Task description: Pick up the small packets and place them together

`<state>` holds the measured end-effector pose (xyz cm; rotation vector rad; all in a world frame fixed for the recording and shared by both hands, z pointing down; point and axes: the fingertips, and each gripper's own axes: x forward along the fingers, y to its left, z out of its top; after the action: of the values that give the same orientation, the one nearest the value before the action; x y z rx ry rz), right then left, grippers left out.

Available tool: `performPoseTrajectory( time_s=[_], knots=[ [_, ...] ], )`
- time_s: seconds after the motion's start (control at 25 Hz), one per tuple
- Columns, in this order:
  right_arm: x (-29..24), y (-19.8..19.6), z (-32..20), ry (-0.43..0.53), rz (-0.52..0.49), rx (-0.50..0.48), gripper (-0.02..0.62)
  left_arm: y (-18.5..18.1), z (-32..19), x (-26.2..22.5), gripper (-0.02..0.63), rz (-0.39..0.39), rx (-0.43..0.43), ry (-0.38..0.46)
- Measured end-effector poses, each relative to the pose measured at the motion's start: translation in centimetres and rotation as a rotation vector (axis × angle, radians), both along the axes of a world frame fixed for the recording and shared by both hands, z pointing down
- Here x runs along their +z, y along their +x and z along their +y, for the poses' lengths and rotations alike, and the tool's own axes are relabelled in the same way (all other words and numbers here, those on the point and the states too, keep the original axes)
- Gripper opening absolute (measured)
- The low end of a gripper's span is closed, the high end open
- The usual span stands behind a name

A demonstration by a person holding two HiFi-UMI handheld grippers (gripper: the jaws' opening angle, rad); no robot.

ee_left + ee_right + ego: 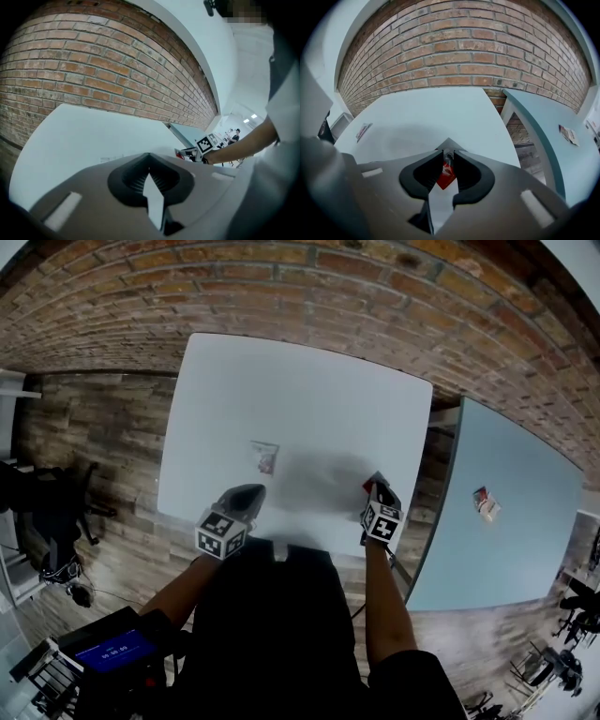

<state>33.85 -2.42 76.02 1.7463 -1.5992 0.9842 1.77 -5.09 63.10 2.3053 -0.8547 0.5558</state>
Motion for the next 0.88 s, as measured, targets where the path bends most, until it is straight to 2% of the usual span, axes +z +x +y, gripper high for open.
performPoseTrajectory(
  time_s=[0.16,0.28,0.44,0.68,0.88],
  knots=[
    [0.2,-0.4,0.1,-0.010,0.004,-0.022,0.072,-1.0,-0.7,-0.4,0.000,-0.045,-0.071,0.042],
    [0.1,-1.3,-0.3,-0.010,-0.006,-0.071,0.072,-1.2,-0.7,-0.5,0.000,-0.036,-0.096,0.040],
    [0.1,-3.6,-1.2,-0.021,-0.008,-0.187,0.072,-1.5,-0.5,-0.1,0.000,-0.025,-0.106,0.036],
    [-0.3,-9.8,-2.9,-0.018,-0.005,-0.447,0.072,-2.6,-1.1,0.1,0.000,-0.024,-0.144,0.036],
    [-0.3,-14.0,-3.5,-0.026,-0.028,-0.529,0.071,-3.0,-1.0,0.3,0.000,-0.025,-0.156,0.030]
  ],
)
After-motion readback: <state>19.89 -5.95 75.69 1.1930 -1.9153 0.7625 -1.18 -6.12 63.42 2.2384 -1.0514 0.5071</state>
